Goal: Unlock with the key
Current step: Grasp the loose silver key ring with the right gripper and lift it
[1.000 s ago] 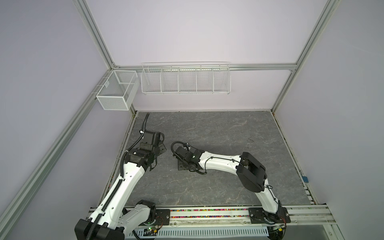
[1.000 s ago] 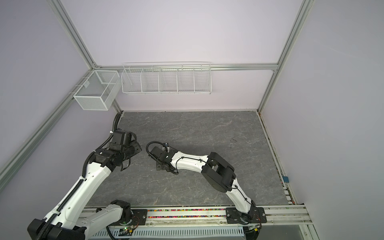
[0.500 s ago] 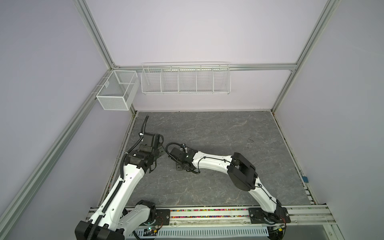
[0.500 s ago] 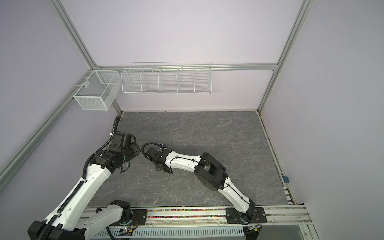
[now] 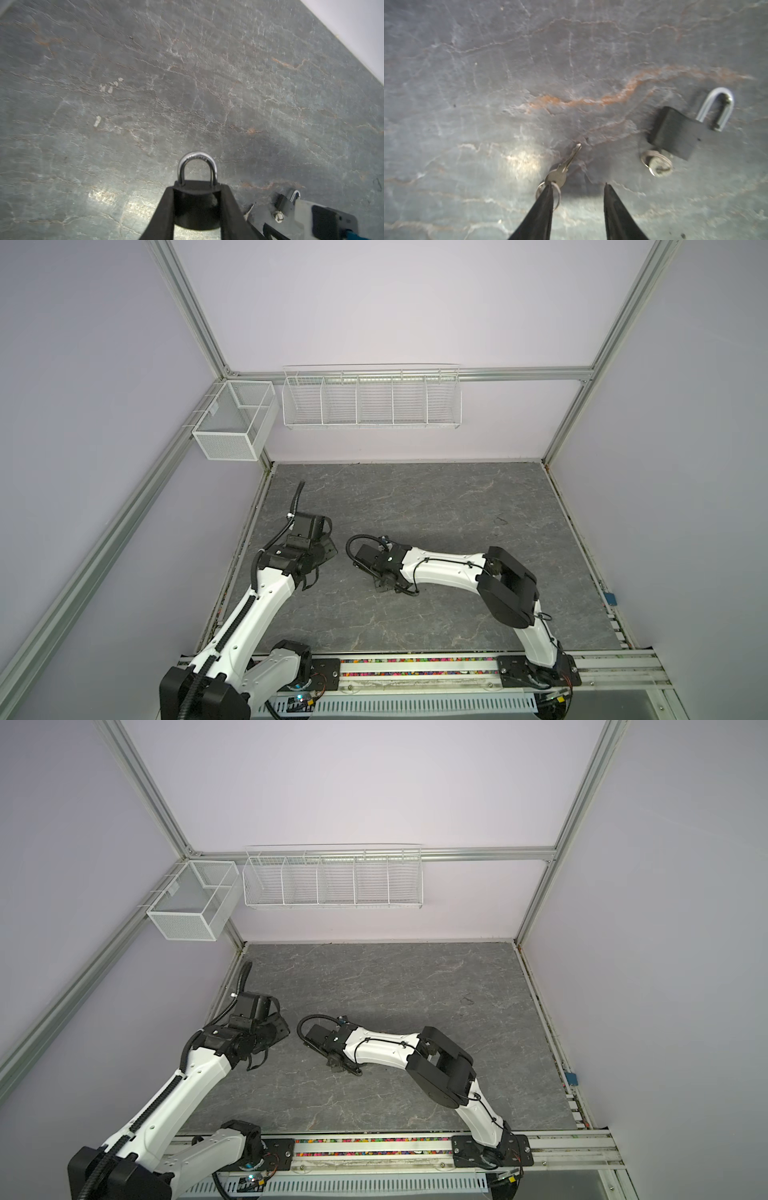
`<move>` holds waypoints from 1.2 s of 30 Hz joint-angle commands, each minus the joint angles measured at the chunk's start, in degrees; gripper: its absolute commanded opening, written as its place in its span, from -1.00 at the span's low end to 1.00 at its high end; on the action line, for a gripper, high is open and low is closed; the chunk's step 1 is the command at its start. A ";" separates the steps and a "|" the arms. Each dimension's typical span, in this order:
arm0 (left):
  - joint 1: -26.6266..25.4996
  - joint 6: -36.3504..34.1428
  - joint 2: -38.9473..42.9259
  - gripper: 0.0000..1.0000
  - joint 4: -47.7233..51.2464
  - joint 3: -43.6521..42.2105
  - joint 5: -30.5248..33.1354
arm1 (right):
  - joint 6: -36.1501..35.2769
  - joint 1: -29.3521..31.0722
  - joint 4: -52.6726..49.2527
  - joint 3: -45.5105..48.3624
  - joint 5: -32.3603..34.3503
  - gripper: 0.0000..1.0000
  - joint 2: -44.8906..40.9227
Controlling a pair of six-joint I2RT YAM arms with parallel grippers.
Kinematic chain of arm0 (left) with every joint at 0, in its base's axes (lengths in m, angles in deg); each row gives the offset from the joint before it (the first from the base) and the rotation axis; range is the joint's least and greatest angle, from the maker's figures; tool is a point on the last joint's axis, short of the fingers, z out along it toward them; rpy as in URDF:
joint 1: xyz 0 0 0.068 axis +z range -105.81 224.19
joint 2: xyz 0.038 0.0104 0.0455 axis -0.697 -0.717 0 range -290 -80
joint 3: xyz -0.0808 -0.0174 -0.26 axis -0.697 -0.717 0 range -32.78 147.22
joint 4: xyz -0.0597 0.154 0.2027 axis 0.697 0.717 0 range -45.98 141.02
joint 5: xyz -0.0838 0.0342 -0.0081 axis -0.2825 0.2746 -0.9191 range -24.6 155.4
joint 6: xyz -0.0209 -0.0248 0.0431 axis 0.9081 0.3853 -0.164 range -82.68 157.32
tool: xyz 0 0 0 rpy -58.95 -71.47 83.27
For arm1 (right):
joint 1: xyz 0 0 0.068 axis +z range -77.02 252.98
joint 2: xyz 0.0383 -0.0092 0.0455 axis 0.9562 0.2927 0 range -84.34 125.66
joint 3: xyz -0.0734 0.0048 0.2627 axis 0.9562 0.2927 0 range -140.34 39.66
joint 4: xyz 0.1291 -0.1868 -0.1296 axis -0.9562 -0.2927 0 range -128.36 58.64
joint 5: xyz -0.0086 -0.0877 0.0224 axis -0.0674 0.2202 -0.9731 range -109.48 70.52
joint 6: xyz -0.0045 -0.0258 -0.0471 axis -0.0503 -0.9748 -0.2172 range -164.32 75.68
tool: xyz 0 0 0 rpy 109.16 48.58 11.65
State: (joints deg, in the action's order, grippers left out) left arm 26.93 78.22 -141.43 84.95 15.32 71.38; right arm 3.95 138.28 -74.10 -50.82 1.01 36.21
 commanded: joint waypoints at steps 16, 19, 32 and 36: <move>0.12 -0.19 -12.23 -0.79 -11.04 -4.73 -11.29 | 3.65 0.19 -0.56 -1.98 -4.53 -0.19 2.14; -0.14 0.08 -13.07 -0.79 -11.92 -5.18 -11.58 | 4.65 0.26 -0.25 -1.86 -5.80 -0.25 2.76; -2.52 0.01 -16.77 -0.77 -13.48 -4.95 -12.09 | 7.85 -0.61 1.20 1.12 -5.66 -0.70 1.94; -4.45 0.57 -18.94 -0.74 -14.26 -4.54 -11.70 | 7.74 -0.78 2.84 3.68 -4.47 -0.76 -0.74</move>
State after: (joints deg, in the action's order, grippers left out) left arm 23.63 78.24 -159.02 72.16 10.16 59.75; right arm 10.16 137.95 -71.20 -49.70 -5.13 37.61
